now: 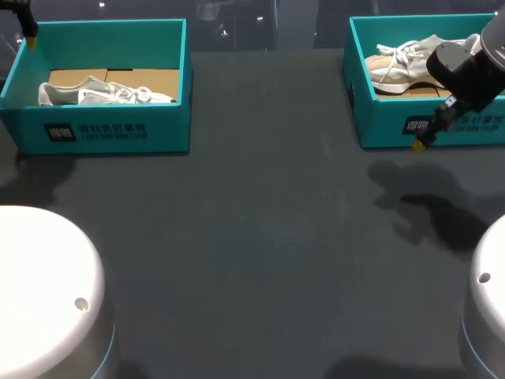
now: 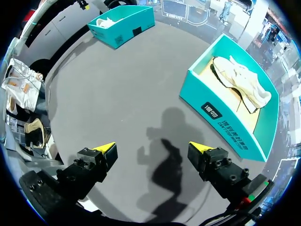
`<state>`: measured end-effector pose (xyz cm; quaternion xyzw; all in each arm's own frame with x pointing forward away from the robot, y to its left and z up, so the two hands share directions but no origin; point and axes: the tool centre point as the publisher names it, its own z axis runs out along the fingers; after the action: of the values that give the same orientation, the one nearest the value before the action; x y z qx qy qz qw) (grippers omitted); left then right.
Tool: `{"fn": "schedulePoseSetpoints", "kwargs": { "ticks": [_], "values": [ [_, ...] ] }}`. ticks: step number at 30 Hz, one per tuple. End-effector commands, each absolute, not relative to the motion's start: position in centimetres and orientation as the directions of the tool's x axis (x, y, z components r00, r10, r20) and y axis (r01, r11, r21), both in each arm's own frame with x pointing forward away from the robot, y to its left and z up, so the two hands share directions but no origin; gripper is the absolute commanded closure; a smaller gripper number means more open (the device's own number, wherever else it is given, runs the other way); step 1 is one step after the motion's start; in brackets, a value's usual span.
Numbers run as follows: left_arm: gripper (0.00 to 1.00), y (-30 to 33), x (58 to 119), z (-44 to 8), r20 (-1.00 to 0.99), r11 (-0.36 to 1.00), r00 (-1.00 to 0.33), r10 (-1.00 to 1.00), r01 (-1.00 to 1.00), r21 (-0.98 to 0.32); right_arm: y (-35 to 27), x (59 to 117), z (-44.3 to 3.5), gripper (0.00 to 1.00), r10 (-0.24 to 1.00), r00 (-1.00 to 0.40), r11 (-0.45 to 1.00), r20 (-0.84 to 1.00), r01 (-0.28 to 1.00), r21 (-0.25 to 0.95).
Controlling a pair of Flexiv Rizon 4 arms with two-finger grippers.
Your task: Take the shoe out of the shoebox, open the shoe tongue, remove and reinsert the insole, then place the shoe into the shoebox
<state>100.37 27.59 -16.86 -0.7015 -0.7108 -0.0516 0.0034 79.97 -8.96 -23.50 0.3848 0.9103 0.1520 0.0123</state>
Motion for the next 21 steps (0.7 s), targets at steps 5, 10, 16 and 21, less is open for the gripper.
{"fn": "schedulePoseSetpoints", "kwargs": {
  "ticks": [5, 10, 16, 21],
  "values": [
    [0.00, 27.6, 100.3, -16.8, 0.079, 0.010, -0.015, 0.997, 0.997, 0.070, -12.0, 86.7, -22.0, 0.00, 0.850, -0.515, 0.493, 0.112, 0.852, 0.174],
    [0.00, 27.6, 100.3, -16.8, 0.079, 0.010, -0.015, 0.997, 0.997, 0.070, -14.6, 91.4, -19.7, 0.00, 0.920, -0.387, 0.378, 0.065, 0.919, 0.112],
    [0.00, 27.6, 100.3, -16.8, 0.079, 0.010, -0.015, 0.997, 0.997, 0.070, -17.0, 94.6, -18.9, 0.00, 0.967, -0.233, 0.225, 0.099, 0.970, 0.092],
    [0.00, 27.6, 100.3, -16.8, 0.079, 0.010, -0.015, 0.997, 0.997, 0.070, -17.0, 94.6, -18.9, 0.00, 0.967, -0.233, 0.225, 0.099, 0.970, 0.092]
  ]
}}
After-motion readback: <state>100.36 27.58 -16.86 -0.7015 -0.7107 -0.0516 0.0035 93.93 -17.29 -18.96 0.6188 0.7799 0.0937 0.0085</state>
